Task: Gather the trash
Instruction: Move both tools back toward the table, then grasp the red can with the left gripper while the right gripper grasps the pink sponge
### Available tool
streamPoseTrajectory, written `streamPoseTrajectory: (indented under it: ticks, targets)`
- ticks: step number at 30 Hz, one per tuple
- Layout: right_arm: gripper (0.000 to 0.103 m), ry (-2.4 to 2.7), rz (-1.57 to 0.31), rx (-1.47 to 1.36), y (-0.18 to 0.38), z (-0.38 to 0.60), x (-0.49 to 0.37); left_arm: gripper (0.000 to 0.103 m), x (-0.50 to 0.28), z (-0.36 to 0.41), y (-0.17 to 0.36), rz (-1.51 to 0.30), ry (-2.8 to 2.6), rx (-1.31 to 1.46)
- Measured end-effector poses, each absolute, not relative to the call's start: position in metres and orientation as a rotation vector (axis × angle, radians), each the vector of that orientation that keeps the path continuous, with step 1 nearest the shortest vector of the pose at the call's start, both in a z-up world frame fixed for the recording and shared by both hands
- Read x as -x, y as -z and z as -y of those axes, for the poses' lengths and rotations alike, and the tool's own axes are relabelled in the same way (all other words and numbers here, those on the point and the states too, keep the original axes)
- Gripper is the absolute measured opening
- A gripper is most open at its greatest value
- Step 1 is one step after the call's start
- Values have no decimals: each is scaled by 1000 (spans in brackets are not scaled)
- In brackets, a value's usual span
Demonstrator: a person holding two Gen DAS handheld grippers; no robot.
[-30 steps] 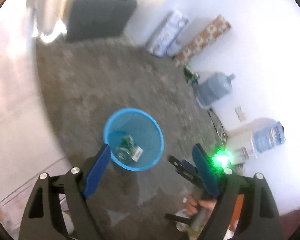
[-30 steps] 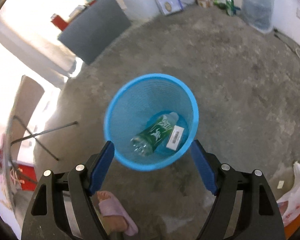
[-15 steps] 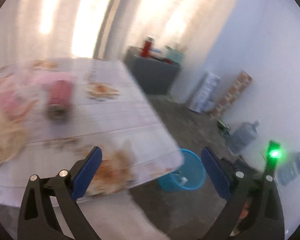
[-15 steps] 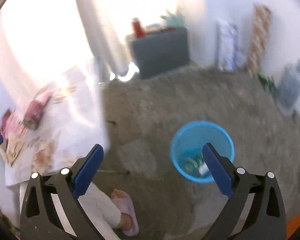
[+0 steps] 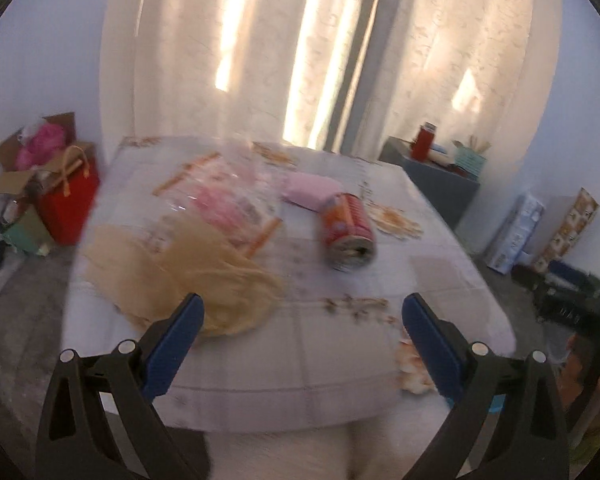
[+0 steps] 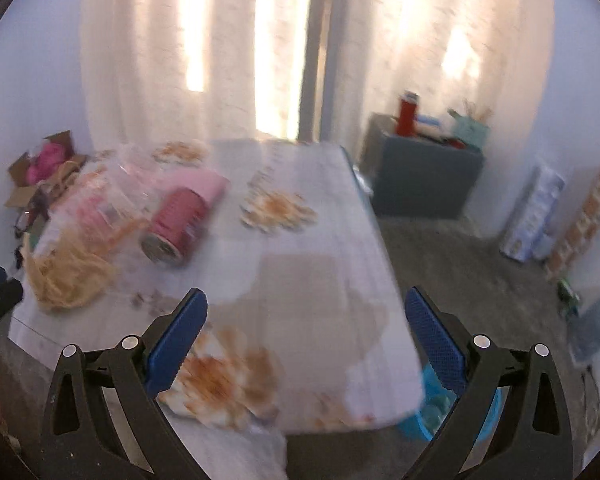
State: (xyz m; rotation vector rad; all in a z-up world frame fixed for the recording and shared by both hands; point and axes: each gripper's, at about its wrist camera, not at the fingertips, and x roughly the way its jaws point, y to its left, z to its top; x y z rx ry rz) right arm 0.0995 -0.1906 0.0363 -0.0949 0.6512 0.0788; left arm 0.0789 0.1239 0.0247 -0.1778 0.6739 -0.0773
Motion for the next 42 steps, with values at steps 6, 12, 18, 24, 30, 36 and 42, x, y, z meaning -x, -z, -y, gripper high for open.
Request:
streamPoseTrajectory:
  ticks: [6, 12, 18, 24, 30, 36, 42]
  targets:
    - [95, -303, -581, 62, -74, 156, -134, 97, -93, -150, -19, -666, 76, 227]
    - [95, -393, -597, 51, -92, 133, -194, 97, -112, -164, -20, -645, 95, 258]
    - [95, -488, -722, -10, -87, 113, -253, 97, -121, -174, -20, -621, 209, 300]
    - [95, -543, -869, -42, -57, 94, -303, 97, -133, -178, -26, -623, 276, 350]
    - [95, -620, -1026, 57, -34, 57, -349, 97, -147, -157, -30, -645, 369, 340]
    - [95, -751, -1016, 453, -12, 7, -373, 97, -194, -110, -23, -742, 389, 336]
    - [95, -868, -1109, 547, 4, -16, -395, 97, -252, -70, -2, -840, 337, 300]
